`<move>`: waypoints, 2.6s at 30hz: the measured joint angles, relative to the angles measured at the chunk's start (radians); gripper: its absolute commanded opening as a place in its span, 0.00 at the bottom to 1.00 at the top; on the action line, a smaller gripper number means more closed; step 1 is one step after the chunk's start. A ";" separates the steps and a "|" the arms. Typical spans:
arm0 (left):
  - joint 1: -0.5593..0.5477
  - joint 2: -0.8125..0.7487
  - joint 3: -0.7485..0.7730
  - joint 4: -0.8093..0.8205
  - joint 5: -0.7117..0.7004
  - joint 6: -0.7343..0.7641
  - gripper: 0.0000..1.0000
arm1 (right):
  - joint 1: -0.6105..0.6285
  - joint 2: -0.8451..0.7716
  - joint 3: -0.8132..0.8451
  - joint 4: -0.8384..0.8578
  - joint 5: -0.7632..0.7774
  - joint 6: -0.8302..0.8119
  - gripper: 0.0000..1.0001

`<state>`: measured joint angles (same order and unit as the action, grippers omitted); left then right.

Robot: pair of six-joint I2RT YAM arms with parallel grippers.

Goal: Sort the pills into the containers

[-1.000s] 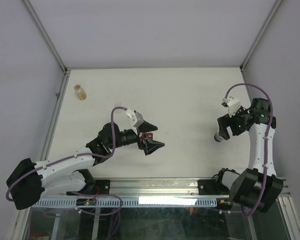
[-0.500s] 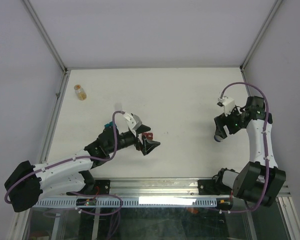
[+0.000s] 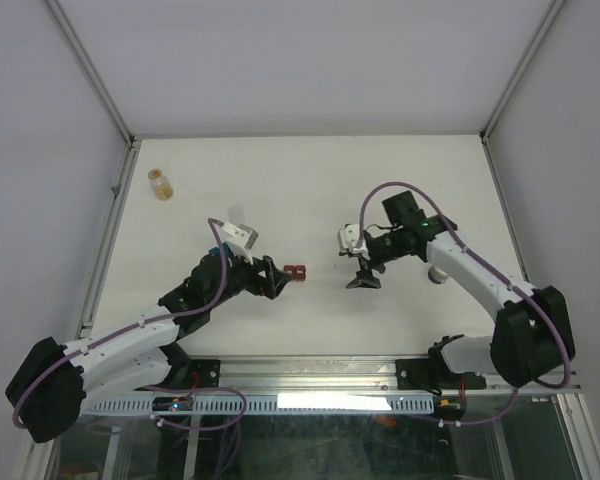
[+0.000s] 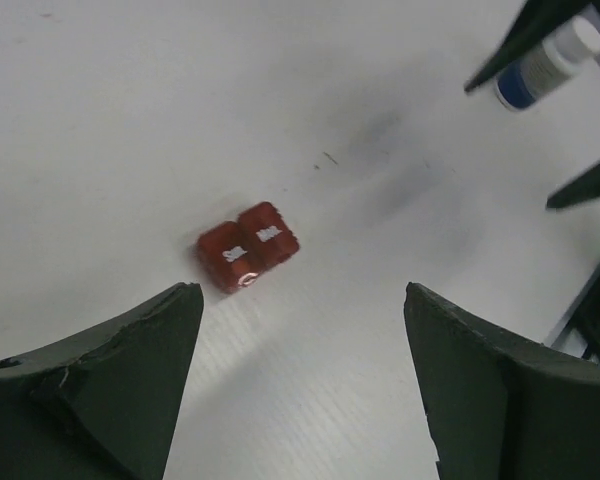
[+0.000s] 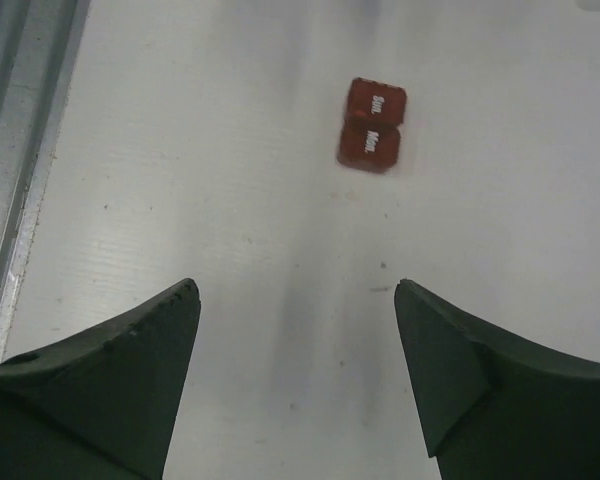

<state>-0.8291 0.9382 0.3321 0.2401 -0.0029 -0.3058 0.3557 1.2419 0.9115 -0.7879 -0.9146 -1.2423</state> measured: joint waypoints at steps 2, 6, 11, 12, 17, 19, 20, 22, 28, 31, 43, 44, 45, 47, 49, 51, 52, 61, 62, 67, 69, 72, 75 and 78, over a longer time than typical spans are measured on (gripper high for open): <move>0.087 -0.027 0.000 -0.037 0.005 -0.089 0.73 | 0.090 0.087 0.014 0.070 0.009 0.011 0.79; 0.232 -0.062 -0.005 -0.094 0.009 -0.228 0.64 | 0.213 0.265 0.084 0.185 0.069 0.068 0.80; 0.285 -0.088 -0.022 -0.156 0.007 -0.325 0.59 | 0.332 0.391 0.137 0.315 0.174 0.162 0.80; 0.288 -0.090 -0.025 -0.164 0.007 -0.338 0.59 | 0.349 0.416 0.153 0.333 0.190 0.182 0.80; 0.294 -0.093 -0.039 -0.194 0.003 -0.369 0.58 | 0.393 0.504 0.186 0.411 0.266 0.254 0.77; 0.294 -0.094 -0.042 -0.198 0.003 -0.375 0.58 | 0.402 0.525 0.187 0.424 0.296 0.276 0.75; 0.294 -0.095 -0.044 -0.200 0.003 -0.380 0.58 | 0.406 0.534 0.188 0.430 0.310 0.285 0.74; 0.294 -0.095 -0.048 -0.204 0.003 -0.386 0.58 | 0.417 0.547 0.190 0.443 0.333 0.299 0.71; 0.294 -0.100 -0.054 -0.216 0.003 -0.392 0.59 | 0.441 0.580 0.190 0.467 0.380 0.335 0.58; 0.294 -0.112 -0.055 -0.216 0.004 -0.395 0.60 | 0.442 0.588 0.192 0.473 0.394 0.346 0.48; 0.294 -0.094 -0.115 -0.068 0.165 -0.461 0.79 | 0.428 0.514 0.143 0.492 0.404 0.381 0.26; 0.294 -0.091 -0.124 -0.037 0.187 -0.473 0.79 | 0.420 0.474 0.121 0.492 0.392 0.380 0.25; 0.294 -0.087 -0.134 0.000 0.210 -0.488 0.79 | 0.410 0.430 0.097 0.489 0.375 0.379 0.25; 0.294 -0.077 -0.155 0.086 0.261 -0.519 0.79 | 0.381 0.325 0.054 0.485 0.333 0.374 0.25; 0.294 -0.053 -0.171 0.189 0.312 -0.556 0.78 | 0.344 0.220 0.018 0.477 0.288 0.359 0.25; 0.294 -0.008 -0.179 0.315 0.364 -0.603 0.78 | 0.301 0.115 -0.015 0.472 0.241 0.335 0.25; 0.294 0.016 -0.179 0.365 0.386 -0.618 0.78 | 0.285 0.080 -0.026 0.467 0.226 0.325 0.25; 0.247 0.369 -0.084 0.789 0.543 -0.765 0.76 | 0.217 -0.023 -0.084 0.398 0.121 0.248 0.25; 0.237 0.388 -0.071 0.807 0.547 -0.769 0.76 | 0.215 -0.024 -0.089 0.393 0.116 0.245 0.25; 0.194 0.447 -0.018 0.826 0.547 -0.776 0.73 | 0.213 -0.023 -0.093 0.373 0.098 0.230 0.25; 0.180 0.456 0.018 0.783 0.542 -0.764 0.70 | 0.213 -0.023 -0.093 0.371 0.094 0.228 0.25; 0.160 0.463 0.066 0.716 0.529 -0.739 0.63 | 0.213 -0.024 -0.093 0.367 0.094 0.226 0.25; 0.154 0.471 0.089 0.663 0.525 -0.719 0.58 | 0.208 -0.024 -0.093 0.362 0.097 0.226 0.25; 0.148 0.483 0.104 0.619 0.518 -0.702 0.58 | 0.208 -0.024 -0.093 0.355 0.099 0.227 0.25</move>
<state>-0.6807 1.4216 0.4362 0.8593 0.5156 -1.0080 0.5640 1.2182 0.8188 -0.4328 -0.8158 -1.0157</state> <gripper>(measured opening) 0.588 0.464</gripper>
